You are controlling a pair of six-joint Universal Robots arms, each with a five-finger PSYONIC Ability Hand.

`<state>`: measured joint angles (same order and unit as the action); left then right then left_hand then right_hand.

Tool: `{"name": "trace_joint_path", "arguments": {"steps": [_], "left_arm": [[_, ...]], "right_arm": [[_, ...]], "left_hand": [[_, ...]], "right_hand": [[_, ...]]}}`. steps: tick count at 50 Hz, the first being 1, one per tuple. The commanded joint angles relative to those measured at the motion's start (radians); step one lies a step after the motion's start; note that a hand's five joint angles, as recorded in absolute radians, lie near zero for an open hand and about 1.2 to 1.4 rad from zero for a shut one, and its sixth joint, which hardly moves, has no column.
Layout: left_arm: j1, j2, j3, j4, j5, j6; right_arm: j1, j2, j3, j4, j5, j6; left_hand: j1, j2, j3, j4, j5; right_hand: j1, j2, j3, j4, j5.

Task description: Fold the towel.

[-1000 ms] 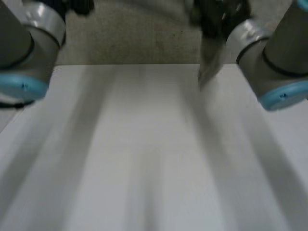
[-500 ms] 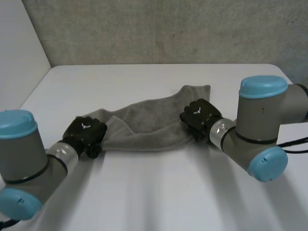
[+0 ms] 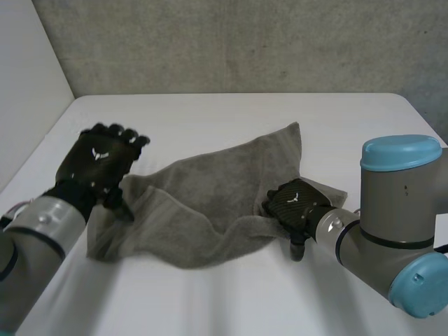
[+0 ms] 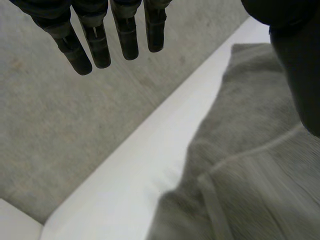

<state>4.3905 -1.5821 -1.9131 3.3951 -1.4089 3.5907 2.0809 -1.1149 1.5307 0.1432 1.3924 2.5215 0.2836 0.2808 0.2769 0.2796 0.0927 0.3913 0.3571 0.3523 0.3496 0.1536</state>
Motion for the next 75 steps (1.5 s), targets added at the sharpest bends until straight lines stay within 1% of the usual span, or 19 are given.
{"name": "trace_joint_path", "arguments": {"steps": [1, 3, 6, 11, 19, 25, 27, 34, 48, 52, 54, 55, 56, 57, 58, 60, 62, 68, 75], "left_arm": [[-0.029, -0.184, 0.176, -0.005, -0.005, -0.003], [-0.045, -0.301, 0.264, -0.045, -0.008, 0.002], [-0.054, -0.355, 0.309, -0.088, -0.008, 0.002], [-0.062, -0.539, 0.486, -0.276, -0.004, -0.001], [-0.068, -0.696, 0.699, -0.385, -0.008, -0.003], [-0.066, -0.74, 0.764, -0.438, -0.01, 0.002], [-0.066, -0.749, 0.776, -0.46, -0.007, 0.005], [-0.066, -0.753, 0.776, -0.465, -0.007, 0.008], [-0.066, -0.774, 0.776, -0.465, -0.01, 0.01], [-0.065, -0.782, 0.778, -0.47, -0.01, 0.011], [-0.065, -0.783, 0.778, -0.476, -0.01, 0.011], [-0.065, -0.783, 0.778, -0.476, -0.01, 0.011], [-0.065, -0.78, 0.776, -0.485, -0.01, 0.011], [-0.065, -0.78, 0.776, -0.485, -0.01, 0.011], [-0.065, -0.773, 0.769, -0.503, -0.01, 0.011], [-0.063, -0.76, 0.764, -0.527, -0.012, 0.011], [-0.059, -0.705, 0.749, -0.575, -0.013, 0.002], [-0.039, -0.585, 0.64, -0.586, -0.007, -0.001], [-0.009, -0.403, 0.439, -0.447, -0.007, 0.0]], "right_arm": [[-0.005, -0.008, 0.0, -0.007, -0.003, 0.098], [-0.005, -0.031, 0.017, -0.01, -0.003, 0.115], [-0.005, -0.039, 0.028, -0.017, -0.004, 0.115], [-0.007, -0.051, 0.054, -0.043, -0.003, 0.114], [-0.01, -0.053, 0.074, -0.057, -0.004, 0.114], [-0.039, -0.056, 0.089, -0.065, -0.007, 0.106], [-0.056, -0.06, 0.095, -0.066, -0.01, 0.105], [-0.076, -0.063, 0.103, -0.079, -0.012, 0.103], [-0.076, -0.063, 0.103, -0.079, -0.012, 0.102], [-0.076, -0.063, 0.103, -0.079, -0.012, 0.102], [-0.077, -0.063, 0.103, -0.079, -0.012, 0.102], [-0.077, -0.063, 0.103, -0.079, -0.012, 0.102], [-0.077, -0.063, 0.102, -0.079, -0.012, 0.102], [-0.077, -0.063, 0.102, -0.079, -0.012, 0.102], [-0.077, -0.063, 0.098, -0.079, -0.01, 0.102], [-0.082, -0.063, 0.095, -0.079, -0.01, 0.102], [-0.099, -0.063, 0.086, -0.077, -0.007, 0.103], [-0.119, -0.063, 0.072, -0.077, -0.007, 0.102], [-0.131, -0.059, 0.06, -0.077, -0.01, 0.102]], "left_hand": [[-0.009, -0.006, -0.002, -0.005, 0.008], [0.079, 0.082, 0.086, 0.083, 0.096], [0.103, 0.106, 0.11, 0.107, 0.12], [0.153, 0.156, 0.16, 0.157, 0.169], [0.3, 0.302, 0.306, 0.304, 0.316], [0.364, 0.367, 0.371, 0.368, 0.381], [0.446, 0.449, 0.453, 0.45, 0.462], [0.555, 0.558, 0.562, 0.559, 0.571], [0.47, 0.473, 0.477, 0.474, 0.487], [0.505, 0.508, 0.512, 0.509, 0.522], [0.785, 0.788, 0.792, 0.789, 0.802], [0.787, 0.79, 0.794, 0.791, 0.804], [0.956, 0.959, 0.962, 0.96, 0.972], [0.957, 0.96, 0.964, 0.961, 0.974], [1.111, 1.114, 1.118, 1.115, 1.127], [1.113, 1.116, 1.119, 1.117, 1.129], [1.113, 1.116, 1.119, 1.117, 1.129], [1.113, 1.116, 1.119, 1.117, 1.129], [1.113, 1.116, 1.119, 1.117, 1.129]], "right_hand": [[-0.083, -0.049, -0.044, -0.041, -0.02], [-0.083, -0.049, -0.044, -0.041, -0.02], [-0.083, -0.049, -0.044, -0.041, -0.02], [-0.08, -0.046, -0.041, -0.039, -0.017], [-0.069, -0.034, -0.029, -0.027, -0.005], [-0.06, -0.026, -0.021, -0.018, 0.003], [-0.057, -0.023, -0.018, -0.015, 0.006], [-0.054, -0.02, -0.015, -0.012, 0.009], [-0.045, -0.011, -0.006, -0.003, 0.018], [-0.045, -0.011, -0.006, -0.003, 0.018], [-0.042, -0.008, -0.003, 0.0, 0.021], [-0.042, -0.008, -0.003, 0.0, 0.021], [-0.042, -0.008, -0.003, 0.0, 0.021], [-0.042, -0.008, -0.003, 0.0, 0.021], [-0.042, -0.008, -0.003, 0.0, 0.021], [-0.042, -0.008, -0.003, 0.0, 0.021], [-0.042, -0.008, -0.003, 0.0, 0.021], [-0.045, -0.011, -0.006, -0.003, 0.018], [-0.045, -0.011, -0.006, -0.003, 0.018]]}}
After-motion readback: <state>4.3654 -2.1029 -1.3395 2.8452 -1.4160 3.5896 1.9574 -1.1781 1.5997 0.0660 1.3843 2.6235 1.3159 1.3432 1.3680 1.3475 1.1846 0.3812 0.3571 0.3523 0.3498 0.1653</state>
